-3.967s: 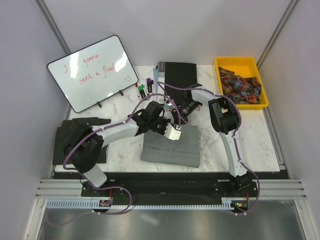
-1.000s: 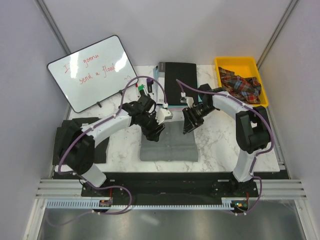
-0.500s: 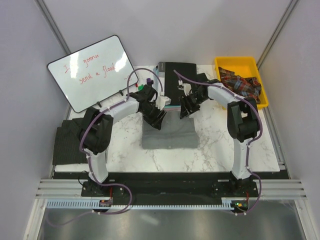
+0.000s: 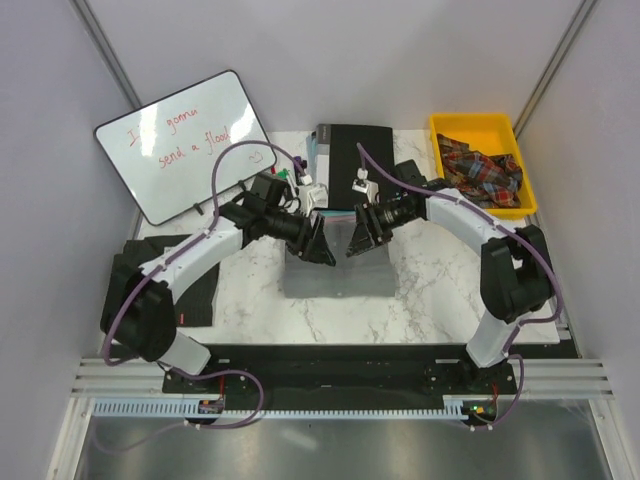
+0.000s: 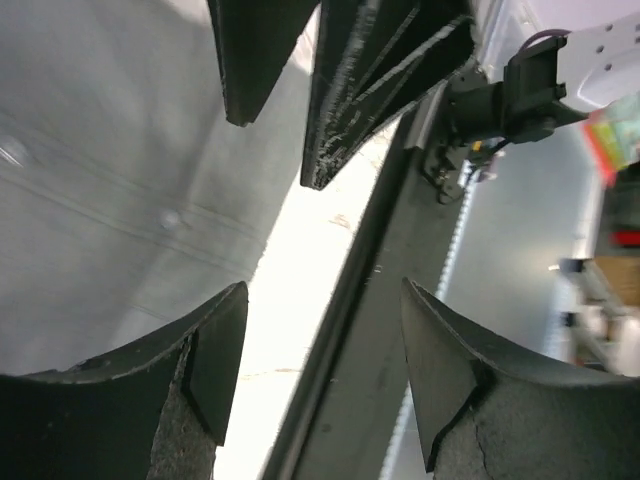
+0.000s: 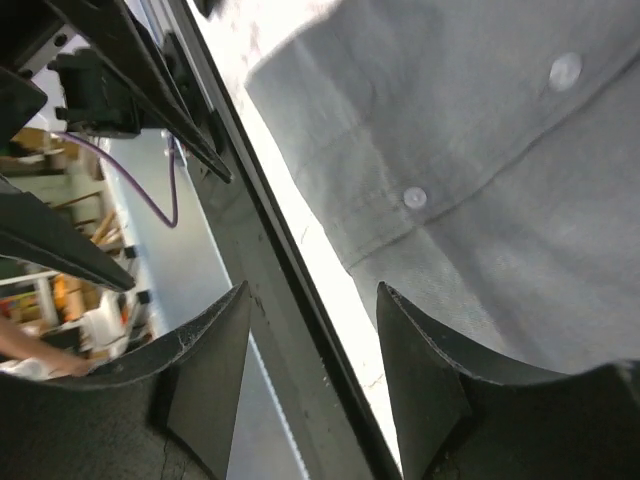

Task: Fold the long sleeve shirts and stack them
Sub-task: Fold the shirt

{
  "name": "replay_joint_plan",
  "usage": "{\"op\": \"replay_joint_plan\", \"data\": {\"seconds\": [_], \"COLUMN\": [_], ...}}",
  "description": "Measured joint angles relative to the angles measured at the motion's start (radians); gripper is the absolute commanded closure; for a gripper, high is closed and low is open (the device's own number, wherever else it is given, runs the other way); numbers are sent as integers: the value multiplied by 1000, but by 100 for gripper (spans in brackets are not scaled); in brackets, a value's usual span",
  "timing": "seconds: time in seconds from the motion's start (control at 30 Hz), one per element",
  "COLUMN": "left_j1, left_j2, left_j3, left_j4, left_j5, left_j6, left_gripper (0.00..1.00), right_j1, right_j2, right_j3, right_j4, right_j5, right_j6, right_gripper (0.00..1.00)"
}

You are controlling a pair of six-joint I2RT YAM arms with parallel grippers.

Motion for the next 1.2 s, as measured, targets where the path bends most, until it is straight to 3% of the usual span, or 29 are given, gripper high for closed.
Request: {"op": "replay_joint_plan", "data": {"seconds": [0.23,0.47,0.8,1.07,1.2], "left_j1": [5,12,74,81,76], "left_j2": [137,138,176,-144,-75], "left_j3": [-203,-439,-464,-438,-397], "left_j4": [125,256,302,303,377], "left_j5": [60,75,35,120,133], "left_j6": [-225,-394,-412,-394,-400], "left_gripper": [33,34,39,39,40], "right_j1": [16,16,-6,54,111], "right_j2": [96,108,189,-82,-37], "right_j3": [-159,-325,-325,-314,-269], "right_j4": [39,63,62,71,153], "right_j5": [-35,-34,-41,-44,-61], "right_j6": [61,93,76,42,79], "right_gripper": [41,41,44,46,46]}}
